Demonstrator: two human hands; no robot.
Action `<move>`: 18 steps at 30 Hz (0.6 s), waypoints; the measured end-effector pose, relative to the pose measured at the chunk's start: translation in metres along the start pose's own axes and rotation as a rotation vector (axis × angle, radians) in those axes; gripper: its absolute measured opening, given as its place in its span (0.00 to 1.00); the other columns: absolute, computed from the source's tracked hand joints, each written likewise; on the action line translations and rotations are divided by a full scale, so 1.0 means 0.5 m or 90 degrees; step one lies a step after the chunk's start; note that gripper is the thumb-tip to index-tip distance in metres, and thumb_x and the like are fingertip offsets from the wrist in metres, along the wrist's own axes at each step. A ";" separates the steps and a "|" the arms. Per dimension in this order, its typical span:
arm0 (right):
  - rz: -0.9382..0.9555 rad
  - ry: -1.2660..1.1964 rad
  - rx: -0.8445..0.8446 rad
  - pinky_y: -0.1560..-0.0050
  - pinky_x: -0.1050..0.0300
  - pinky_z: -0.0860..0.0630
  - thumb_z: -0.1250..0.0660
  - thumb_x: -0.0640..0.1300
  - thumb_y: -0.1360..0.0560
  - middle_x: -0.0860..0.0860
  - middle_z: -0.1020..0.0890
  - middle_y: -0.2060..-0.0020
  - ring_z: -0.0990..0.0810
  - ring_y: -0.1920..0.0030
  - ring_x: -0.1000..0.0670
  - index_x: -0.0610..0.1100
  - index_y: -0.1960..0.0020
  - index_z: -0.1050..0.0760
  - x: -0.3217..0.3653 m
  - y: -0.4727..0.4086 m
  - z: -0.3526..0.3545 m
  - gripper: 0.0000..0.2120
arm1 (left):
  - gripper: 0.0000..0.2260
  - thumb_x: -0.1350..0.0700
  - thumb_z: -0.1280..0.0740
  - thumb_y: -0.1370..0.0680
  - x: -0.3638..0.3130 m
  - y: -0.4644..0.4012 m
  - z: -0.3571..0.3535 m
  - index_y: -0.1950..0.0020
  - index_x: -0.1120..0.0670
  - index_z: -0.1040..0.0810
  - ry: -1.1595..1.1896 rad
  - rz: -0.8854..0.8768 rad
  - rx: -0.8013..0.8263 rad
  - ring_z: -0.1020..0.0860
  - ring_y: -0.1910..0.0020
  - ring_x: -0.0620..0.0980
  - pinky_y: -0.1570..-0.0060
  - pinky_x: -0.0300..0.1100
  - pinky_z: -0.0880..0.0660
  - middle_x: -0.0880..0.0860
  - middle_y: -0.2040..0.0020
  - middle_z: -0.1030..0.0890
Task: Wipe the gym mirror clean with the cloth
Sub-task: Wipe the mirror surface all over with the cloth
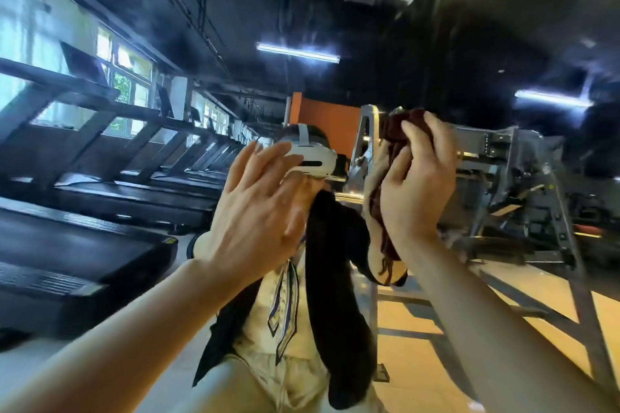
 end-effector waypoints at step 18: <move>0.124 0.034 -0.008 0.33 0.50 0.26 0.45 0.44 0.21 0.39 0.21 0.38 0.22 0.37 0.40 0.34 0.42 0.19 -0.084 -0.196 0.012 0.20 | 0.21 0.52 0.37 0.28 -0.064 -0.198 -0.032 0.39 0.60 0.19 -0.078 -0.039 -0.027 0.32 0.29 0.54 0.24 0.56 0.44 0.56 0.39 0.19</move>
Point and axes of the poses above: each hand's wrist, its own y-axis away from the middle knuckle, its own z-axis out of the back of the hand, x = y × z, the point moved 3 cm from there along -y, towards the middle knuckle
